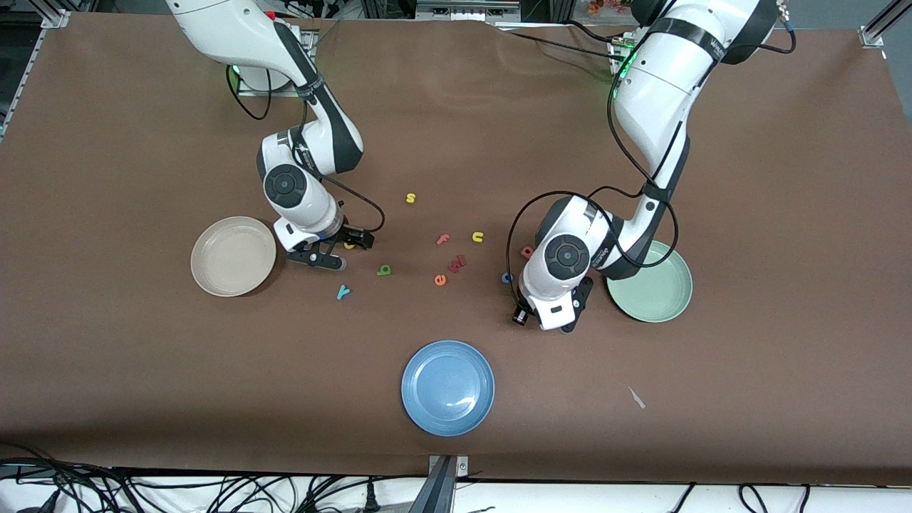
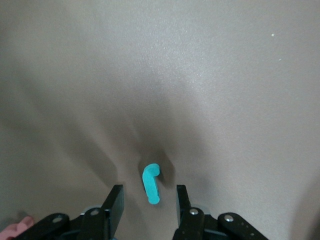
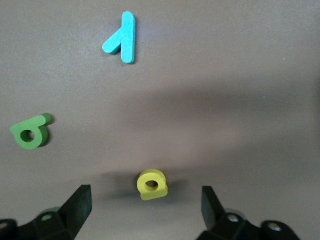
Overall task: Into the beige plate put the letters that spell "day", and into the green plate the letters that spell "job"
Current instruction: 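Grasp the teal letter with the left gripper while the right gripper grasps yellow, then drop the teal letter in the green plate while the right gripper drops yellow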
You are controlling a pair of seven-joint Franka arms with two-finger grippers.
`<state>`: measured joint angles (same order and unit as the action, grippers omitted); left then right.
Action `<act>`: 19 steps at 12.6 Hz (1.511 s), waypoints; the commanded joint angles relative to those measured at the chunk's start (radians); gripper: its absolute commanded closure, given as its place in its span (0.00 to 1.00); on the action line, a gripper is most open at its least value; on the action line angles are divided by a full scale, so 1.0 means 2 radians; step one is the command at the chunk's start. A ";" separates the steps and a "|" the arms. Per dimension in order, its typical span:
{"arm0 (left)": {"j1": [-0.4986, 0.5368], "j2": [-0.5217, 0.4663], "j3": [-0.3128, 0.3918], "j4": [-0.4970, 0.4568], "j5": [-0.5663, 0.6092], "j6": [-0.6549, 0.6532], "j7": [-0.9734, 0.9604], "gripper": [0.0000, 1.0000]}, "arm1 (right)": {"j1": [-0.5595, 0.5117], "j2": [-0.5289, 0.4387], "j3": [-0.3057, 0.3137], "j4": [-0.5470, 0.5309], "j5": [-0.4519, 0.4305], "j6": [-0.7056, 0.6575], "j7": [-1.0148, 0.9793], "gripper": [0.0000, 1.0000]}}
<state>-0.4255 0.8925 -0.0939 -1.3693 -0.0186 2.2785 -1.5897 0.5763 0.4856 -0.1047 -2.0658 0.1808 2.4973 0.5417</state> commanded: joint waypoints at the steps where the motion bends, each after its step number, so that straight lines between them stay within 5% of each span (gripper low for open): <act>1: -0.002 0.012 0.002 0.017 0.012 0.001 -0.008 0.59 | 0.005 0.006 -0.004 -0.004 0.000 0.020 0.002 0.09; 3: -0.002 0.015 0.002 0.017 0.012 0.000 -0.007 0.76 | 0.005 0.013 -0.004 -0.003 0.000 0.037 0.002 0.13; 5: -0.001 0.015 0.002 0.017 0.012 0.000 -0.011 0.81 | 0.005 0.014 -0.004 -0.003 0.000 0.037 0.002 0.16; 7: -0.002 0.015 0.002 0.015 0.014 0.000 -0.007 0.95 | 0.004 0.013 -0.004 -0.004 0.000 0.037 -0.004 0.28; 14: 0.000 -0.020 0.001 0.016 0.064 -0.047 0.006 1.00 | 0.005 0.013 -0.004 -0.005 0.000 0.035 -0.002 0.56; 19: 0.013 -0.074 0.001 0.014 0.063 -0.172 0.178 1.00 | 0.005 0.011 -0.004 -0.004 0.000 0.034 -0.004 0.89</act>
<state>-0.4158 0.8036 -0.0915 -1.3226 0.0821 2.0170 -1.3492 0.5774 0.5135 -0.1063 -2.0659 0.1805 2.5531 0.5400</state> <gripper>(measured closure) 0.921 0.731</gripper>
